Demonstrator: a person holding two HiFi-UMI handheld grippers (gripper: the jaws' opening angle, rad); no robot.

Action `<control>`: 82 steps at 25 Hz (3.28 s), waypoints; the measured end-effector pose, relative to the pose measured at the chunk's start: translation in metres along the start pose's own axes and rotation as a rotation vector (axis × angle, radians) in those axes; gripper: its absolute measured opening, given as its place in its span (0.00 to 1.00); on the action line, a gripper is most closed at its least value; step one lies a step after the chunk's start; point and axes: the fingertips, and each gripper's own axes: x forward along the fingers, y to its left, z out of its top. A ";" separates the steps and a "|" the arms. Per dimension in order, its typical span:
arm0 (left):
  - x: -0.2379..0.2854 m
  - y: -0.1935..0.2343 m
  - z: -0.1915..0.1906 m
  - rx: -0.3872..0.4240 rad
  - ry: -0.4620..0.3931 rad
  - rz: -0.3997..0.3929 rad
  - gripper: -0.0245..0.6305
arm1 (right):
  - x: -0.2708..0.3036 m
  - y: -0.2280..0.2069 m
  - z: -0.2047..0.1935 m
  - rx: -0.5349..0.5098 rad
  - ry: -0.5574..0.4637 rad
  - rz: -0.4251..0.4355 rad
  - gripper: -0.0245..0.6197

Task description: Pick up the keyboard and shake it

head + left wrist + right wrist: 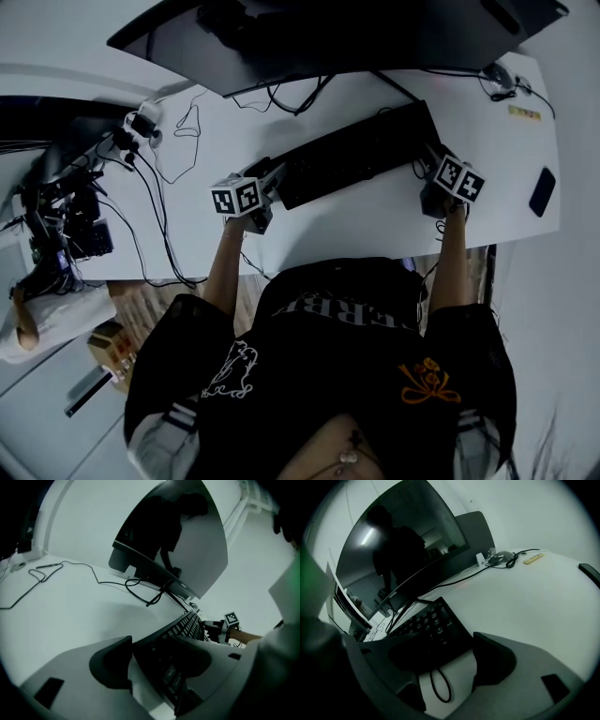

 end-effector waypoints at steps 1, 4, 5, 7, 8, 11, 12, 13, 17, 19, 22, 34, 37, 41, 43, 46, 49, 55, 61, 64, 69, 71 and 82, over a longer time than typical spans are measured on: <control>-0.002 -0.001 0.003 0.021 -0.010 0.007 0.44 | -0.001 0.000 0.000 0.009 -0.006 0.006 0.52; -0.011 -0.005 0.017 0.087 -0.058 0.025 0.44 | -0.005 0.003 0.000 0.041 -0.039 0.038 0.52; -0.014 -0.007 0.024 0.111 -0.076 0.028 0.44 | -0.006 0.005 0.001 0.052 -0.054 0.050 0.52; -0.021 -0.013 0.040 0.156 -0.112 0.027 0.44 | -0.012 0.009 0.004 0.073 -0.090 0.069 0.52; -0.025 -0.016 0.049 0.177 -0.133 0.024 0.44 | -0.015 0.011 0.007 0.082 -0.110 0.078 0.52; -0.040 -0.028 0.079 0.249 -0.211 0.016 0.43 | -0.027 0.021 0.018 0.112 -0.171 0.110 0.52; -0.045 -0.033 0.089 0.277 -0.234 0.015 0.43 | -0.031 0.024 0.022 0.121 -0.190 0.122 0.51; -0.049 -0.039 0.099 0.307 -0.252 0.016 0.43 | -0.035 0.026 0.026 0.129 -0.207 0.133 0.51; -0.067 -0.062 0.127 0.431 -0.300 0.018 0.43 | -0.052 0.034 0.038 0.158 -0.264 0.177 0.51; -0.076 -0.074 0.136 0.496 -0.318 0.022 0.43 | -0.060 0.036 0.041 0.168 -0.291 0.202 0.51; -0.089 -0.091 0.148 0.582 -0.356 0.031 0.44 | -0.069 0.039 0.044 0.184 -0.329 0.240 0.51; -0.135 -0.150 0.168 0.834 -0.489 0.041 0.43 | -0.093 0.047 0.042 0.267 -0.386 0.361 0.51; -0.139 -0.151 0.164 0.861 -0.469 0.053 0.43 | -0.097 0.050 0.040 0.258 -0.403 0.390 0.50; -0.146 -0.152 0.161 0.897 -0.465 0.068 0.43 | -0.104 0.054 0.039 0.208 -0.403 0.430 0.50; -0.148 -0.155 0.159 0.910 -0.473 0.069 0.43 | -0.108 0.055 0.038 0.179 -0.407 0.441 0.50; -0.151 -0.156 0.153 0.932 -0.474 0.080 0.43 | -0.113 0.055 0.034 0.142 -0.422 0.457 0.50; -0.153 -0.155 0.150 0.949 -0.478 0.088 0.43 | -0.114 0.051 0.026 0.110 -0.427 0.478 0.50; -0.154 -0.151 0.148 0.947 -0.489 0.092 0.43 | -0.127 0.059 0.029 0.037 -0.483 0.476 0.50; -0.155 -0.149 0.147 0.925 -0.501 0.082 0.43 | -0.140 0.061 0.035 -0.001 -0.550 0.444 0.50; -0.156 -0.147 0.147 0.911 -0.505 0.076 0.43 | -0.145 0.063 0.035 -0.013 -0.571 0.430 0.50; -0.153 -0.146 0.146 0.909 -0.499 0.075 0.43 | -0.144 0.061 0.033 -0.014 -0.561 0.423 0.50; -0.151 -0.143 0.145 0.893 -0.488 0.072 0.43 | -0.142 0.060 0.031 0.000 -0.540 0.412 0.50; -0.111 -0.109 0.113 0.694 -0.347 0.033 0.43 | -0.120 0.036 0.002 0.042 -0.299 0.298 0.50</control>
